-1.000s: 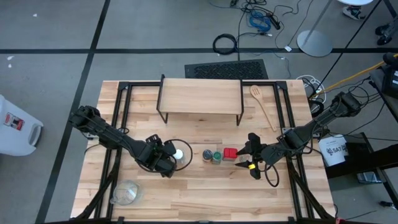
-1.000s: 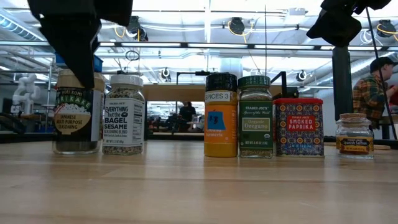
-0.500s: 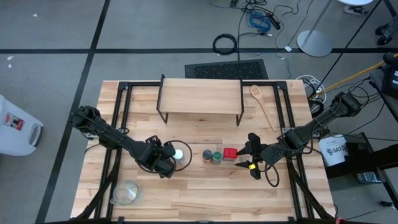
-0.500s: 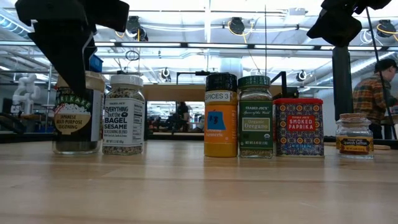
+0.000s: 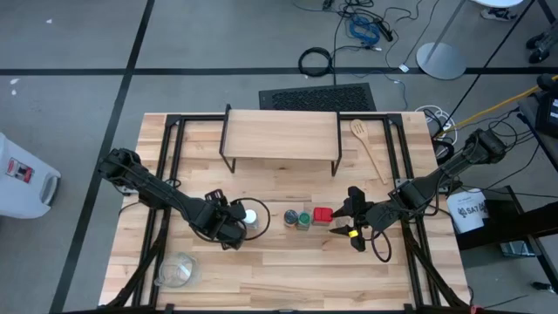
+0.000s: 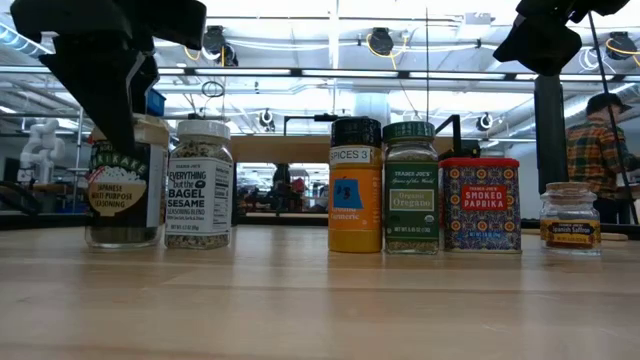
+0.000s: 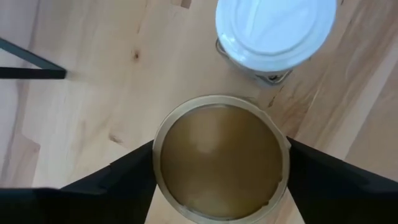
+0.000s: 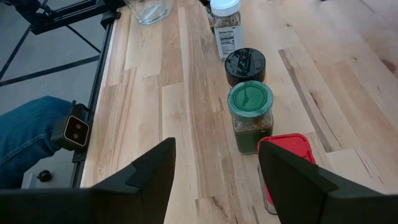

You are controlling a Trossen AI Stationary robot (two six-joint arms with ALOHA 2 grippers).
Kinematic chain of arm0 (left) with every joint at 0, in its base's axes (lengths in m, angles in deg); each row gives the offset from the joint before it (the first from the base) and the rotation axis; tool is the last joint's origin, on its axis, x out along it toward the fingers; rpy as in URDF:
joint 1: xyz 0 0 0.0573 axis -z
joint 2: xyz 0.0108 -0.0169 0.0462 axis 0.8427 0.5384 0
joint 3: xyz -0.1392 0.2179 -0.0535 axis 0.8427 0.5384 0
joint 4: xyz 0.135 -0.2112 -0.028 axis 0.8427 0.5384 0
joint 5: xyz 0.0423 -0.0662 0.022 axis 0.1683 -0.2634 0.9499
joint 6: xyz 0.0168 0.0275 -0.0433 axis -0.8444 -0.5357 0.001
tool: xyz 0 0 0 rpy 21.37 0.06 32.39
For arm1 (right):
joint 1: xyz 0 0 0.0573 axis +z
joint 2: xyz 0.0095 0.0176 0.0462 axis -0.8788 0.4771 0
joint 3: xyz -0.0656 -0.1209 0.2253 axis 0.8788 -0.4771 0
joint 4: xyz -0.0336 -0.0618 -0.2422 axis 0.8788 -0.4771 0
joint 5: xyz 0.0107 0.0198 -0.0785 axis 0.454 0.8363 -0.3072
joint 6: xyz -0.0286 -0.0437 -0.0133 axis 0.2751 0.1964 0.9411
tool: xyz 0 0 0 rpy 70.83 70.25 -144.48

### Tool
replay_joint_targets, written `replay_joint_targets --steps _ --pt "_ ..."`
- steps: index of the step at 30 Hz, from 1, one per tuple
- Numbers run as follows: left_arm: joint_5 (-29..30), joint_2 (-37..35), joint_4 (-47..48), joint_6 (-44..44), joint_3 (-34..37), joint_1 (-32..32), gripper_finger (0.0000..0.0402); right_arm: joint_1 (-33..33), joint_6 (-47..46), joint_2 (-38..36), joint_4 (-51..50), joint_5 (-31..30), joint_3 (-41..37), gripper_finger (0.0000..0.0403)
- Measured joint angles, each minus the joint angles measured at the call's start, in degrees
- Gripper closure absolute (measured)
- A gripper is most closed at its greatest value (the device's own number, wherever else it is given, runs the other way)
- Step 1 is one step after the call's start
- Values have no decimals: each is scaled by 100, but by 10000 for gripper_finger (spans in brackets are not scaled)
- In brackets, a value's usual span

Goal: Shelf spices
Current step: Put the golden seasoning bottle on the shelf

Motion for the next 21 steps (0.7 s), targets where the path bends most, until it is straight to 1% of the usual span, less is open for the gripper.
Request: replay_joint_targets --steps 6,21 --pt "3 -8 -32 -44 -10 0 102 0 31 0 0 -2 0 186" --pt "12 -6 -161 -183 -10 0 101 0 33 0 -24 -2 0 186"
